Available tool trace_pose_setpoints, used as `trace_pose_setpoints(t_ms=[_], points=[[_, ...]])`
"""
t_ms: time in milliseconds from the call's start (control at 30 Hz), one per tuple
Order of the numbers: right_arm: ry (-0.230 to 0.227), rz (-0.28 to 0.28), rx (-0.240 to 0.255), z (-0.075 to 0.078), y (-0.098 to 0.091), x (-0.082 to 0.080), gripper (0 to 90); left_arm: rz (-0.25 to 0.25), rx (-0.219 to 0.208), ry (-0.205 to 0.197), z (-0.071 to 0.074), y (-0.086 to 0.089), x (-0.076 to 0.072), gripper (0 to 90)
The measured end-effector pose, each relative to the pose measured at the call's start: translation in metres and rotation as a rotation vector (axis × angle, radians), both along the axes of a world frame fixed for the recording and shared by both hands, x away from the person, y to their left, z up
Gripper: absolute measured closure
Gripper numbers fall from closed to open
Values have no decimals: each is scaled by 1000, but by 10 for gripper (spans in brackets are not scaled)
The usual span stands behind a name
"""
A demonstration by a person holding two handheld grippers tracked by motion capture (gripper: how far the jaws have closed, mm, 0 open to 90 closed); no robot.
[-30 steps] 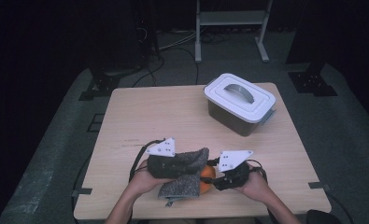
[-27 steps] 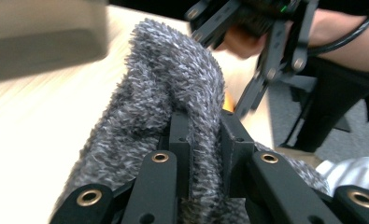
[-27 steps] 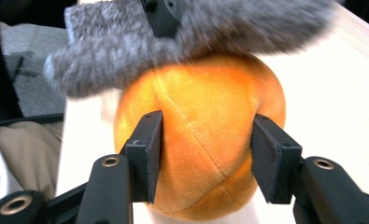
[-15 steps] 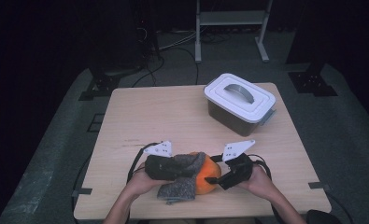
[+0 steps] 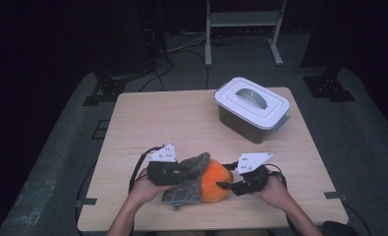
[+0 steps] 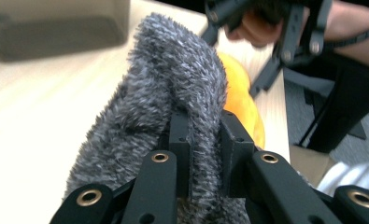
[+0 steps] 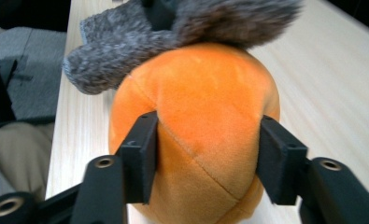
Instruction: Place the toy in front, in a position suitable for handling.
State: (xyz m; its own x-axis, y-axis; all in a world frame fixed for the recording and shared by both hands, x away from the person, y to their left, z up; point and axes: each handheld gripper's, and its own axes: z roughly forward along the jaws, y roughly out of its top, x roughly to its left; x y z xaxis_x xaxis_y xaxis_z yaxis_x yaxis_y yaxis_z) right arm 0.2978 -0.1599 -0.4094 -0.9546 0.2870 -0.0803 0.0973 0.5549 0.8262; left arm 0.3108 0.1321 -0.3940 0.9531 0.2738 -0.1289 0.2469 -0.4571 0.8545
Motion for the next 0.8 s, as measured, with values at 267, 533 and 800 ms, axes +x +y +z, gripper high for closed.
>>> trace_pose_setpoints(t_ms=[267,533,800], points=[[134,8,9,1,-2,5,244,-115,-15,58,-7,-18,-6,777],[34,5,-34,3,-5,-1,522,-67,-15,43,-3,-6,-1,778],[126,16,-11,3,-15,7,324,-57,-6,59,-12,0,3,778]])
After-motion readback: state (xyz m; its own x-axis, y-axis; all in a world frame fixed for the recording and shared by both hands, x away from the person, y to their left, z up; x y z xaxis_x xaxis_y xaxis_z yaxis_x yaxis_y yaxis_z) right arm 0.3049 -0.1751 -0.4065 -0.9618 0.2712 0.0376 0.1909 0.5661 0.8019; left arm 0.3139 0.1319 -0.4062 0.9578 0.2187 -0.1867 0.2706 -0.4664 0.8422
